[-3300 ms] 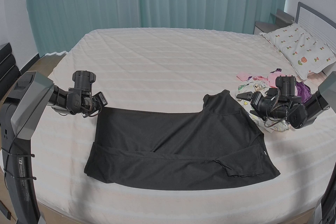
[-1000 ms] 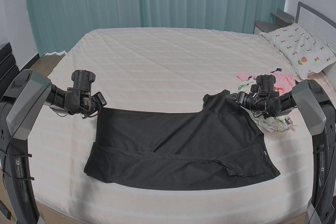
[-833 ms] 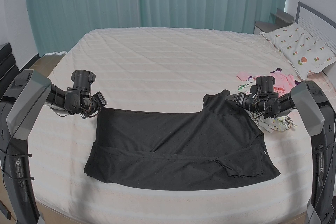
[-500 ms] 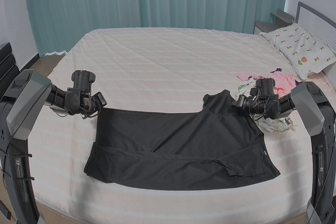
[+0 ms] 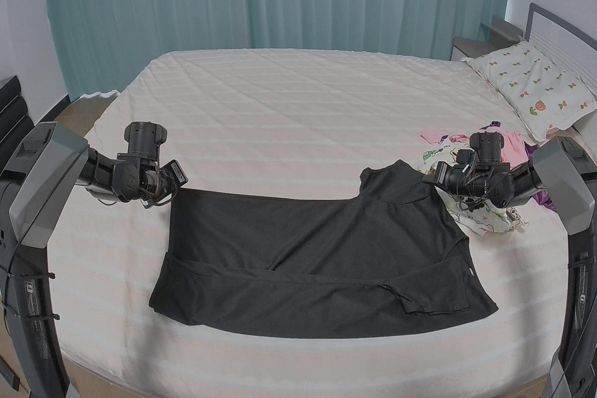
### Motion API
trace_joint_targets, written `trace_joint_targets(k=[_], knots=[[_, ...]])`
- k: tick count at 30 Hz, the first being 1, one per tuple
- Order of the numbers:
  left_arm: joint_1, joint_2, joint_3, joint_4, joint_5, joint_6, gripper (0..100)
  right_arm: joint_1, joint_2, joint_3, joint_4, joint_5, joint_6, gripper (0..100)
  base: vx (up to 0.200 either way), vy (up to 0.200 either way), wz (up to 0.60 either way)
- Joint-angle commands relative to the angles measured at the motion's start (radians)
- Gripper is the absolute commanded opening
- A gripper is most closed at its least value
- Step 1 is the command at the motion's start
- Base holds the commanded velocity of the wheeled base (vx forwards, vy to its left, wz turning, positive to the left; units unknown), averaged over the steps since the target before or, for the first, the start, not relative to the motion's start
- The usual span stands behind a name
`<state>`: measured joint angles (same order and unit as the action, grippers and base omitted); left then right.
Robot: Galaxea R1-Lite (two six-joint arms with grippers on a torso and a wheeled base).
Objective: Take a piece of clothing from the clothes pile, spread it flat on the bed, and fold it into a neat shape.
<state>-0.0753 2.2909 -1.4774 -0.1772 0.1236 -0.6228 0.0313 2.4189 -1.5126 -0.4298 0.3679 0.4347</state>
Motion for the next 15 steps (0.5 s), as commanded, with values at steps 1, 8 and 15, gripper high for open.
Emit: trace_joint_targets(k=[1, 8, 15], knots=[[0.0, -0.008, -0.003, -0.001, 0.002, 0.0, 0, -0.007, -0.046, 0.043, -0.023, 0.011, 0.001, 0, 0.0, 0.0, 0.0], [0.008, -0.031, -0.001, 0.001, 0.002, 0.002, 0, -0.019, -0.077, 0.095, -0.096, 0.019, 0.018, 0, 0.0, 0.0, 0.0], [0.023, -0.048, 0.005, -0.002, 0.001, -0.002, 0, -0.044, -0.129, 0.212, -0.254, 0.046, 0.104, 0, 0.0, 0.0, 0.0]])
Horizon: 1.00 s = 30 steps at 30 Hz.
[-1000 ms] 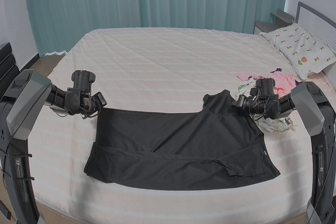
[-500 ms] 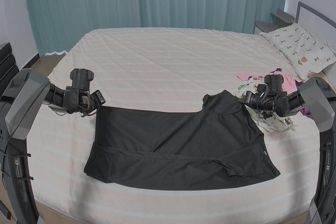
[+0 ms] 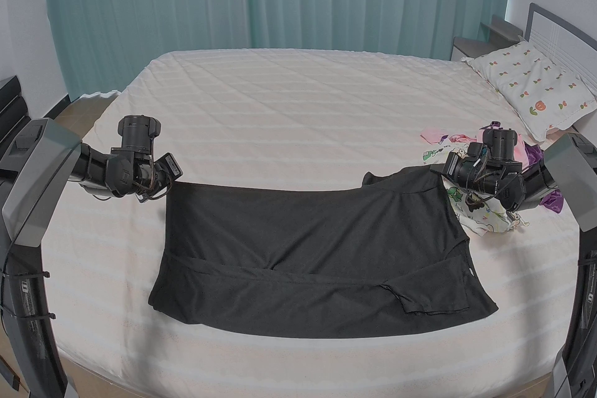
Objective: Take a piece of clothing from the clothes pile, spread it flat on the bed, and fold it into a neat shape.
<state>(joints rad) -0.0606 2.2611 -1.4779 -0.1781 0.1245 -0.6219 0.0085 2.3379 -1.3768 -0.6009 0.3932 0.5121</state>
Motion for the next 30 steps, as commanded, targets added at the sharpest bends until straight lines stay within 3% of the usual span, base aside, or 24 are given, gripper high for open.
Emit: trace_joint_targets(k=[1, 14, 30], knots=[[0.008, -0.02, 0.007, -0.001, 0.0, -0.002, 0, -0.024, -0.057, 0.093, -0.1, 0.027, 0.032, 0, 0.0, 0.0, 0.0], [0.028, -0.075, 0.011, -0.027, -0.006, -0.009, 0, -0.081, -0.152, 0.323, -0.264, 0.095, 0.043, 0, 0.0, 0.0, 0.0], [0.019, -0.046, 0.031, -0.032, -0.006, 0.001, 0, -0.074, -0.158, 0.334, -0.304, 0.098, 0.054, 0, 0.0, 0.0, 0.0]])
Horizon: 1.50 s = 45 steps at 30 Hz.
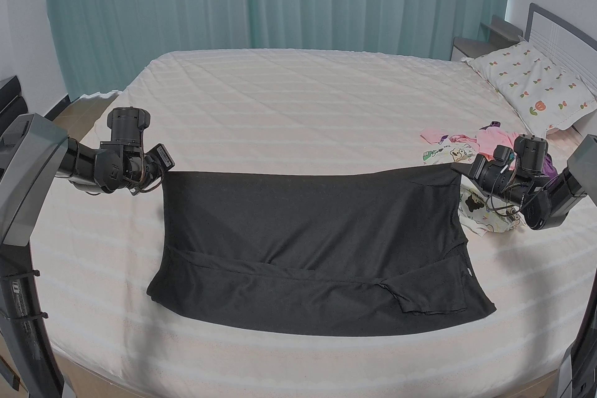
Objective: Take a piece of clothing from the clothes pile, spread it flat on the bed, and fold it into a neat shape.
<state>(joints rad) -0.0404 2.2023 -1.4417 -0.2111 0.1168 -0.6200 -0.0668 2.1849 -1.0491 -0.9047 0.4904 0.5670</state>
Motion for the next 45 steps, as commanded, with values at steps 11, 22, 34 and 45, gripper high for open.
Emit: trace_joint_targets(k=[11, 22, 34, 45], knots=[[-0.001, -0.062, 0.107, 0.002, -0.023, 0.003, 0, -0.018, -0.106, 0.144, 0.001, 0.053, -0.013, 0, 0.0, 0.0, 0.0], [0.016, -0.151, 0.28, 0.001, -0.071, 0.075, 0, -0.022, -0.154, 0.362, 0.001, 0.074, -0.151, 0, 0.0, 0.0, 0.0], [0.014, -0.156, 0.445, -0.001, -0.108, 0.129, 0, -0.021, -0.132, 0.471, 0.01, 0.079, -0.251, 0, 0.0, 0.0, 0.0], [0.005, -0.124, 0.491, -0.001, -0.111, 0.128, 100, -0.022, -0.059, 0.506, 0.001, 0.071, -0.277, 100, 0.0, 0.0, 0.0]])
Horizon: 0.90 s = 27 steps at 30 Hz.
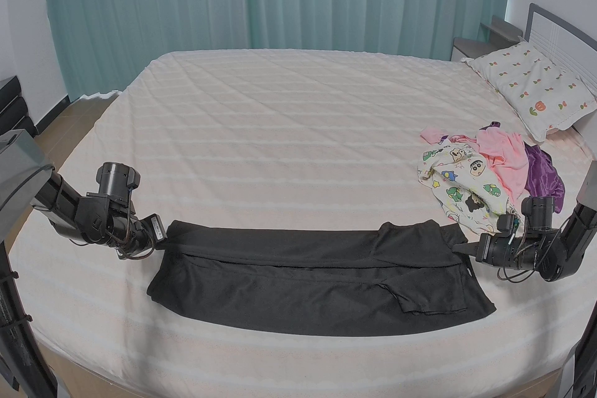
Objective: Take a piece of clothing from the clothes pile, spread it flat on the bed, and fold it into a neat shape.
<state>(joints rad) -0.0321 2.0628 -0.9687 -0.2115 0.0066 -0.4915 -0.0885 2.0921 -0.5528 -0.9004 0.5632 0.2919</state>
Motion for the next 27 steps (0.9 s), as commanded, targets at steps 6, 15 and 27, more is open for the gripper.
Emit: trace_joint_targets(k=[6, 15, 27], knots=[[-0.003, 0.0, 0.036, 0.001, 0.001, -0.009, 100, -0.002, -0.027, 0.008, -0.003, 0.007, 0.032, 100, 0.0, 0.0, 0.0], [0.02, -0.211, 0.116, 0.006, -0.134, -0.142, 100, 0.003, -0.188, 0.096, -0.005, -0.074, 0.291, 100, 0.0, 0.0, 0.0], [-0.02, -0.398, 0.329, -0.026, -0.186, -0.398, 100, 0.047, -0.308, 0.271, -0.011, -0.282, 0.618, 100, 0.0, 0.0, 0.0]])
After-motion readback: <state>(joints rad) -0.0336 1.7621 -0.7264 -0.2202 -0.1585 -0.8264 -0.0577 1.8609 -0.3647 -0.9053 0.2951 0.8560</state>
